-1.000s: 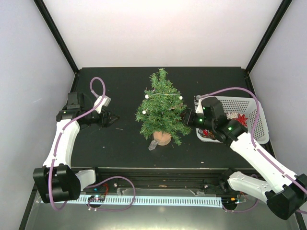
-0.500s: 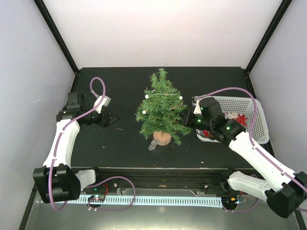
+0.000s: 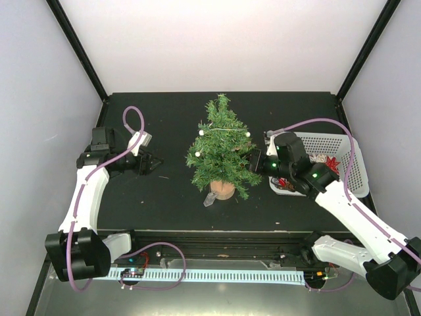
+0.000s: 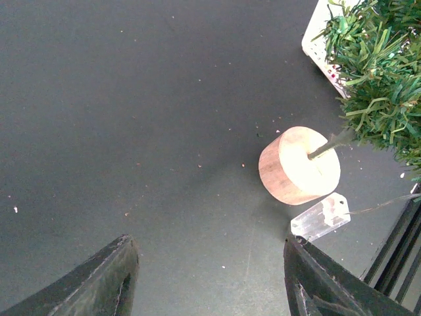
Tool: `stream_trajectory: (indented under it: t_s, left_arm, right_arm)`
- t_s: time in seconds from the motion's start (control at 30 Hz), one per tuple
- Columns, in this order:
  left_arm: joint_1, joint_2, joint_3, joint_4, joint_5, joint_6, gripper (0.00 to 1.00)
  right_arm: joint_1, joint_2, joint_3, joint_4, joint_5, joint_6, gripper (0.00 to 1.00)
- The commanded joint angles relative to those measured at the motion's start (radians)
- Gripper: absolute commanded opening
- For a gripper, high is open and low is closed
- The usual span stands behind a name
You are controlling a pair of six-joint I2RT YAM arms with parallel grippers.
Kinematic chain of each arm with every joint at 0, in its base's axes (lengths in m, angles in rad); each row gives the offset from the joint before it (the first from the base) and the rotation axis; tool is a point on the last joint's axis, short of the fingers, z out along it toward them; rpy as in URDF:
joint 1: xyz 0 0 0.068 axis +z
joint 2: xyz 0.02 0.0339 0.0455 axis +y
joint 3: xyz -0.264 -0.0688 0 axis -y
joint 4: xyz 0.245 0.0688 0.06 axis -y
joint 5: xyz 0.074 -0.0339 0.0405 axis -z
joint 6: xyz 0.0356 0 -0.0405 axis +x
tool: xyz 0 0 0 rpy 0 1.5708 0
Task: Decorate the small christmas tree
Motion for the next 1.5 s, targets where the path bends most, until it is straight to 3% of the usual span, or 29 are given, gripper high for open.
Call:
stream_trajectory:
  t_s: [0.0,0.67,1.13,1.47]
  left_arm:
    - [-0.004,-0.026,-0.003,0.021,0.013,-0.011,0.61]
    - [-0.005,-0.037,-0.015,0.033,0.01,-0.016,0.62]
    - [-0.004,-0.04,-0.02,0.037,0.008,-0.017,0.62]
    - [-0.005,-0.047,-0.021,0.036,0.008,-0.016,0.62]
  right_arm:
    - [0.008,-0.017,0.037,-0.03,0.024,-0.02,0.5]
    - [0.007,-0.055,0.04,-0.084,0.065,-0.031,0.46]
    - [0.007,-0.025,0.031,-0.048,0.043,-0.032,0.27]
    - [0.008,0.024,0.032,0.001,-0.002,-0.025,0.23]
